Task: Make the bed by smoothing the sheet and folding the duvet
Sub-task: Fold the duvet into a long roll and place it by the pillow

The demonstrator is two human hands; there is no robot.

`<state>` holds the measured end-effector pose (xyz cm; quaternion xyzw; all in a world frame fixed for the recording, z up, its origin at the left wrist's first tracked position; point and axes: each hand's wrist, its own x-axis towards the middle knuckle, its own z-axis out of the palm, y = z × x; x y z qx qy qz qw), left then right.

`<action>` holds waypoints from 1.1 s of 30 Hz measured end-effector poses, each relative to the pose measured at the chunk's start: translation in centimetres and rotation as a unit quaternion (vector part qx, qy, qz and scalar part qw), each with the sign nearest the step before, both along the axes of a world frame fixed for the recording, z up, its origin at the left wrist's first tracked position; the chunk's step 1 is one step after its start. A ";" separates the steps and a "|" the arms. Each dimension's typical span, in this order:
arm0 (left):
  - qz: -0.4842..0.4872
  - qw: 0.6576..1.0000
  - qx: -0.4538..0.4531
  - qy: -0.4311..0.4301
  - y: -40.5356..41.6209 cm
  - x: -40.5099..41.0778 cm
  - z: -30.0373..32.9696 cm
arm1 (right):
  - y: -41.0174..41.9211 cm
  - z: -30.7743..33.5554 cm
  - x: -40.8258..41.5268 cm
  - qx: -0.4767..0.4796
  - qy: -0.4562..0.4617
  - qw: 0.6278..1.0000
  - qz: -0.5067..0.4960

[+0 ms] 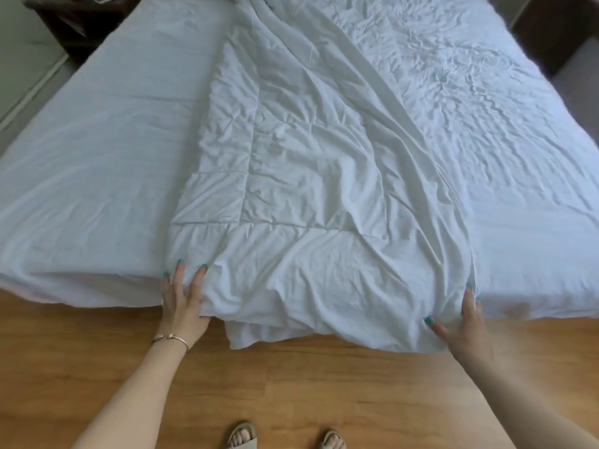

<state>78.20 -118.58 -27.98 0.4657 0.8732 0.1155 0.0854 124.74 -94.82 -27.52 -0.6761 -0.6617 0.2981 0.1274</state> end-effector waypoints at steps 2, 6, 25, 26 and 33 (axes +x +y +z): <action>0.018 0.998 0.068 0.004 -0.5 -0.1 0.0 | 0.1 -0.4 0.0 0.013 -0.001 1.000 0.003; 0.006 0.992 0.119 0.035 -2.4 -0.2 0.4 | -0.1 -0.1 -0.2 0.017 -0.028 0.999 -0.015; 0.197 0.961 0.020 -0.195 2.4 -3.5 3.4 | 0.4 4.3 -2.1 -0.053 -0.004 0.993 -0.104; 0.203 0.955 0.002 -0.215 2.9 -4.0 3.1 | 0.6 5.0 -2.6 -0.056 -0.004 0.992 -0.111; 0.176 0.947 0.049 -0.263 3.1 -3.7 3.9 | 1.3 5.2 -2.3 -0.077 0.028 0.994 -0.071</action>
